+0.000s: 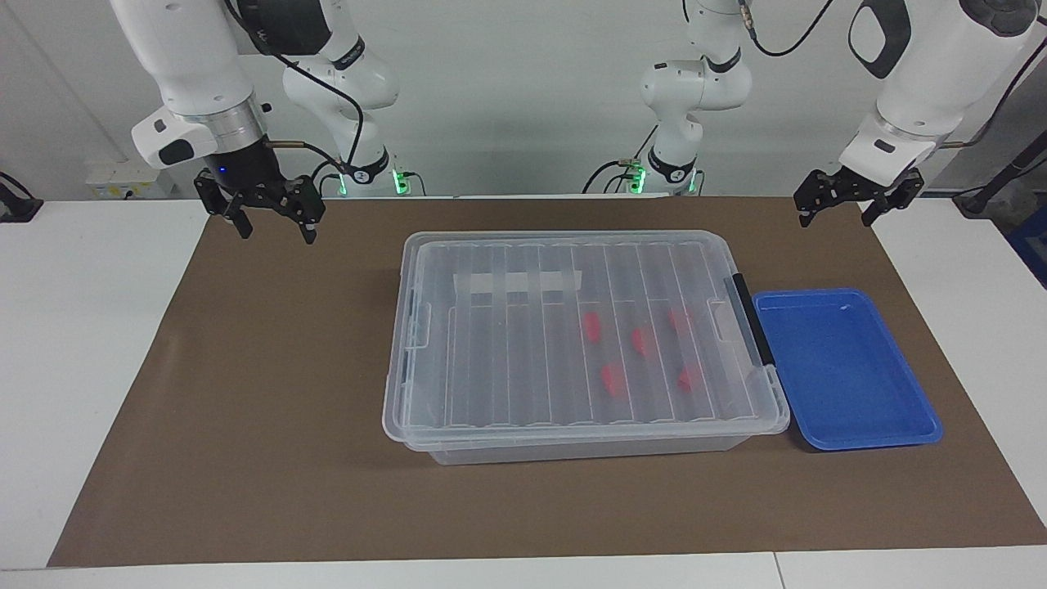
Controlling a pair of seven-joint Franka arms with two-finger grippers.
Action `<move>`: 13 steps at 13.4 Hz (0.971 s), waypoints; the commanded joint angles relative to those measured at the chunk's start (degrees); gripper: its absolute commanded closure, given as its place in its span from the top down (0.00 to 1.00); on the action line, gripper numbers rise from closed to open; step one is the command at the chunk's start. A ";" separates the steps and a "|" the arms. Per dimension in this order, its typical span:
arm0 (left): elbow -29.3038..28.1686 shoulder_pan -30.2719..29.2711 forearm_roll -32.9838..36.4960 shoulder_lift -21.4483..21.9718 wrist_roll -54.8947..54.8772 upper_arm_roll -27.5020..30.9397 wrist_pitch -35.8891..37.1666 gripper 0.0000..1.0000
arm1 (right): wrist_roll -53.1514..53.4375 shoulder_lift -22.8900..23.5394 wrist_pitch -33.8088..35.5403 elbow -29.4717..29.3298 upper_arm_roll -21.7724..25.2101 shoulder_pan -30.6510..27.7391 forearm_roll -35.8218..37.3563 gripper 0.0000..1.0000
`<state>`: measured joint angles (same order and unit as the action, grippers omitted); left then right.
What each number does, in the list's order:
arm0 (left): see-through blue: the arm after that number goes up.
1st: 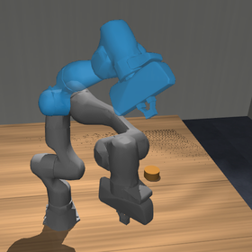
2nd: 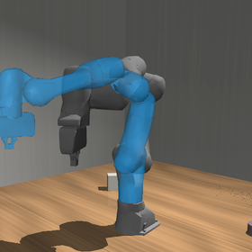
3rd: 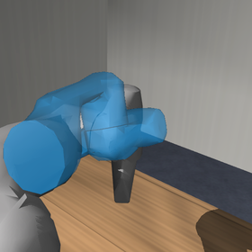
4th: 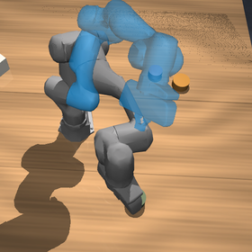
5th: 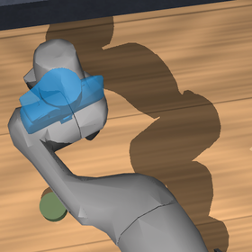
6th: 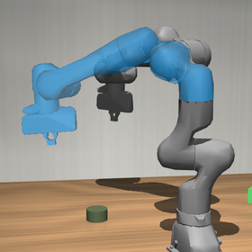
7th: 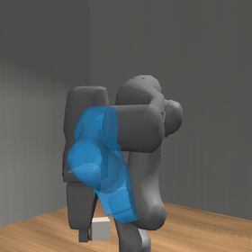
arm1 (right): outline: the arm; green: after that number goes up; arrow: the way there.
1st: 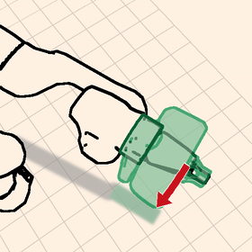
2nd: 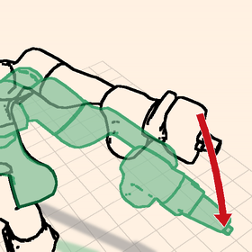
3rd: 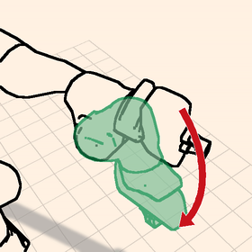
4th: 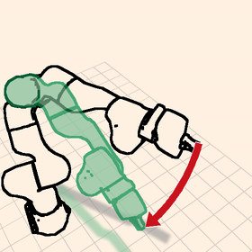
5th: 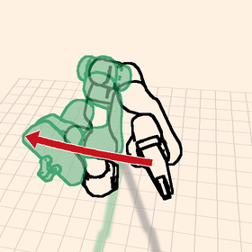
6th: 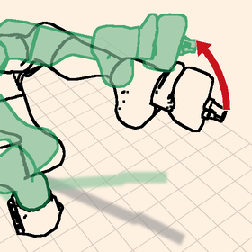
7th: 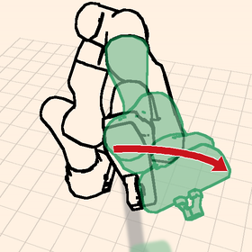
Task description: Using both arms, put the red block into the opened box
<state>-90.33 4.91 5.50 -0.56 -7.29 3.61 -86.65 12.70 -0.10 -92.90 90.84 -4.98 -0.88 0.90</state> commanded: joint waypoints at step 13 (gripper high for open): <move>-0.46 -0.08 0.31 0.74 -0.27 0.17 0.87 1.00 | 0.22 -1.39 3.34 0.30 -0.56 -0.62 -0.81 1.00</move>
<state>-90.33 4.91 5.50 -0.56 -7.29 3.63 -86.63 12.70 -0.81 -89.85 90.84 -5.10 -1.13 0.90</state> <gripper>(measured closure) 0.000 0.000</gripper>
